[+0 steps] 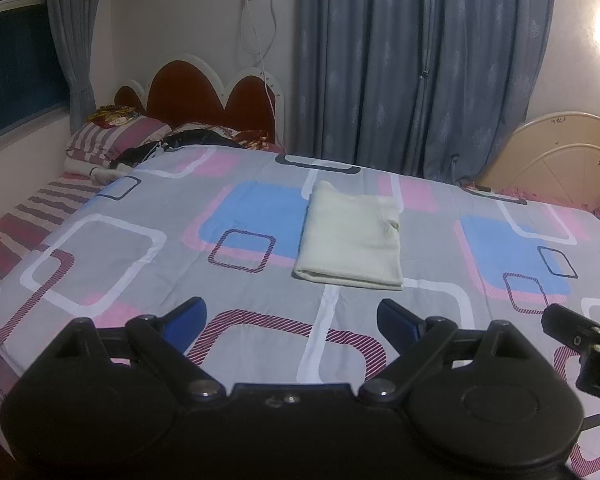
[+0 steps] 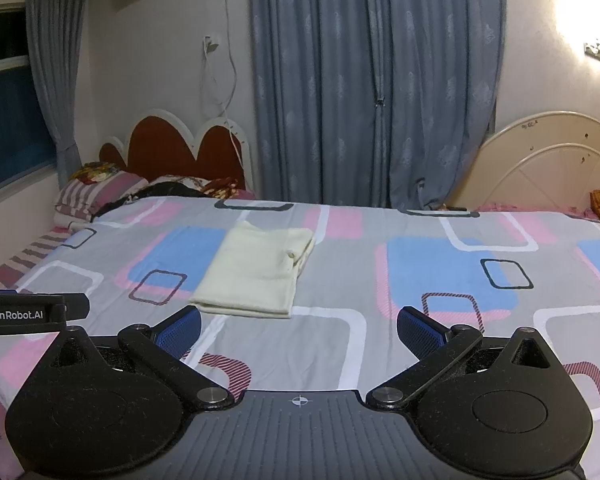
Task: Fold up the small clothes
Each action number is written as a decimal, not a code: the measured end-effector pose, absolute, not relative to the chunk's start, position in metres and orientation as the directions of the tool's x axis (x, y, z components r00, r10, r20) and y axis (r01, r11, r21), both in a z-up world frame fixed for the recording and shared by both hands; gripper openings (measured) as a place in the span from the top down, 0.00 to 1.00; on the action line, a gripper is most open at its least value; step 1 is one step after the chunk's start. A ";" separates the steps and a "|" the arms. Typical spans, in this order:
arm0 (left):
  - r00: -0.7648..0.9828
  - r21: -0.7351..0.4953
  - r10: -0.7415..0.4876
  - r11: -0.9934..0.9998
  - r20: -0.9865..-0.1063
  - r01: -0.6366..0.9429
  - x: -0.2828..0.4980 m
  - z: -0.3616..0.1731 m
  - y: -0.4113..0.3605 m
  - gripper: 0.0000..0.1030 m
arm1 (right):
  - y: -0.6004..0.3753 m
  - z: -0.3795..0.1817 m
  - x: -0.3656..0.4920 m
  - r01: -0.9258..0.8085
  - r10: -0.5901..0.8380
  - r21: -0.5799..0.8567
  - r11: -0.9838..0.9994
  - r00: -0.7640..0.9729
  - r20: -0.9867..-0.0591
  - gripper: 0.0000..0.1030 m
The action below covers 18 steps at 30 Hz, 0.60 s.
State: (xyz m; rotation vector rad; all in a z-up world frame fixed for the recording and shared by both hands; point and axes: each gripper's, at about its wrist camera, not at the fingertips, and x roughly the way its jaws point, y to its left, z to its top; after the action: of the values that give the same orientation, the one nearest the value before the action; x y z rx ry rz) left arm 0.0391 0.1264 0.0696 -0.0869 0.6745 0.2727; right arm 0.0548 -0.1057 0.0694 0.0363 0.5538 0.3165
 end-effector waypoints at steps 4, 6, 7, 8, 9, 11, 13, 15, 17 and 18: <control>0.747 0.011 0.219 0.962 -0.628 -0.273 0.042 0.068 0.126 0.11 | -0.105 0.068 0.056 -0.286 0.306 0.119 0.951 0.801 -0.515 0.00; 0.747 0.011 0.216 0.963 -0.629 -0.269 0.044 0.066 0.126 0.11 | -0.104 0.067 0.056 -0.285 0.304 0.118 0.951 0.800 -0.517 0.00; 0.746 0.011 0.214 0.963 -0.631 -0.268 0.045 0.065 0.125 0.11 | -0.104 0.067 0.057 -0.285 0.305 0.120 0.951 0.800 -0.517 0.00; 0.745 0.009 0.212 0.964 -0.632 -0.266 0.047 0.065 0.126 0.11 | -0.104 0.066 0.057 -0.285 0.305 0.121 0.951 0.799 -0.518 0.00; 0.744 0.007 0.208 0.965 -0.635 -0.263 0.048 0.064 0.126 0.11 | -0.104 0.066 0.058 -0.284 0.305 0.122 0.951 0.798 -0.519 0.00; 0.741 0.005 0.203 0.966 -0.640 -0.259 0.051 0.063 0.126 0.11 | -0.104 0.065 0.059 -0.282 0.304 0.123 0.951 0.797 -0.522 0.00; 0.740 0.005 0.196 0.968 -0.644 -0.253 0.055 0.061 0.127 0.11 | -0.104 0.063 0.061 -0.281 0.304 0.126 0.951 0.794 -0.526 0.00; 0.743 0.004 0.182 0.972 -0.645 -0.235 0.058 0.059 0.127 0.11 | -0.104 0.061 0.065 -0.276 0.302 0.130 0.952 0.792 -0.531 0.00; 0.752 -0.015 0.158 0.976 -0.640 -0.218 0.061 0.056 0.130 0.11 | -0.104 0.058 0.068 -0.274 0.301 0.132 0.953 0.786 -0.539 0.00; 0.756 -0.031 0.147 0.976 -0.638 -0.217 0.063 0.054 0.133 0.12 | -0.104 0.056 0.071 -0.273 0.300 0.132 0.953 0.784 -0.544 0.00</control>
State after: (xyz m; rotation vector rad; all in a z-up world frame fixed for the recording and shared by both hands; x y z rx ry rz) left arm 0.0628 0.1327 0.0543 -0.1058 0.6863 0.1990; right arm 0.0707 -0.1042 0.0565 0.0473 0.5946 0.3095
